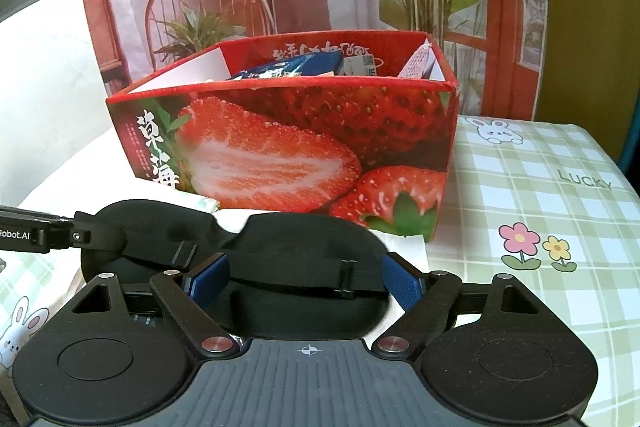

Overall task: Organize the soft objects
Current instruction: 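Close both grippers together on the black eye mask, then lift the eye mask with both grippers and carry it over the box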

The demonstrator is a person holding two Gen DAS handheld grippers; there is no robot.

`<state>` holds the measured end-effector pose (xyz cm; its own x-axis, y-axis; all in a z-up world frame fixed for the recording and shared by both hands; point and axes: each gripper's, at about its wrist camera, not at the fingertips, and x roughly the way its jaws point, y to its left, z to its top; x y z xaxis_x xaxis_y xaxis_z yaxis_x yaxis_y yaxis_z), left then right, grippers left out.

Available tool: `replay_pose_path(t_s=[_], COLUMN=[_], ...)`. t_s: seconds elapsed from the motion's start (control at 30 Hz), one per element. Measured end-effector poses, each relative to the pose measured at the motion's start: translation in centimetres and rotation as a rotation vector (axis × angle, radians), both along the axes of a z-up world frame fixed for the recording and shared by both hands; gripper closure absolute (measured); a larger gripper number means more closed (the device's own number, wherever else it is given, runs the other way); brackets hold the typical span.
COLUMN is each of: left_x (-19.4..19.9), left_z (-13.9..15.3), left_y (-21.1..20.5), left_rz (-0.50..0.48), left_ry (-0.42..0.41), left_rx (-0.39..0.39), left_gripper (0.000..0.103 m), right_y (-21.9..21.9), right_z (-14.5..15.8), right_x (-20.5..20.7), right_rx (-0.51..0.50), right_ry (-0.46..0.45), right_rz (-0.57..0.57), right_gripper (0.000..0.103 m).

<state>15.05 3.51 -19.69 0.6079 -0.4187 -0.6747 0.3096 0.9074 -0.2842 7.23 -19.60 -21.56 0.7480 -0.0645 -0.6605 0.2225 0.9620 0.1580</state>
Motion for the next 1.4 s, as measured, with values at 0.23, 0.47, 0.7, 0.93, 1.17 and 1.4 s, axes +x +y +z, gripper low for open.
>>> replay_pose_path(t_s=[0.23, 0.47, 0.7, 0.93, 1.17, 1.4], left_x=[0.0, 0.0, 0.1, 0.1, 0.0, -0.2], left_z=[-0.6, -1.4, -1.8, -1.9, -1.6, -1.5], left_y=[0.5, 0.9, 1.1, 1.0, 0.8, 0.7], left_rz=[0.033, 0.037, 0.038, 0.038, 0.049, 0.052], left_ry=[0.011, 0.023, 0.028, 0.029, 0.023, 0.021], left_rx=[0.007, -0.005, -0.020, -0.022, -0.010, -0.007], left_gripper=[0.087, 0.087, 0.087, 0.087, 0.087, 0.087], right_y=[-0.1, -0.1, -0.3, -0.9, -0.7, -0.6], right_z=[0.0, -0.1, -0.5, -1.4, 0.0, 1.3], right_x=[-0.2, -0.2, 0.4, 1.3, 0.6, -0.2], right_rx=[0.005, 0.017, 0.029, 0.056, 0.011, 0.045], right_ry=[0.000, -0.001, 0.010, 0.017, 0.002, -0.028], right_rz=[-0.012, -0.006, -0.001, 0.008, 0.014, 0.030], right_gripper=[0.022, 0.025, 0.028, 0.042, 0.082, 0.091])
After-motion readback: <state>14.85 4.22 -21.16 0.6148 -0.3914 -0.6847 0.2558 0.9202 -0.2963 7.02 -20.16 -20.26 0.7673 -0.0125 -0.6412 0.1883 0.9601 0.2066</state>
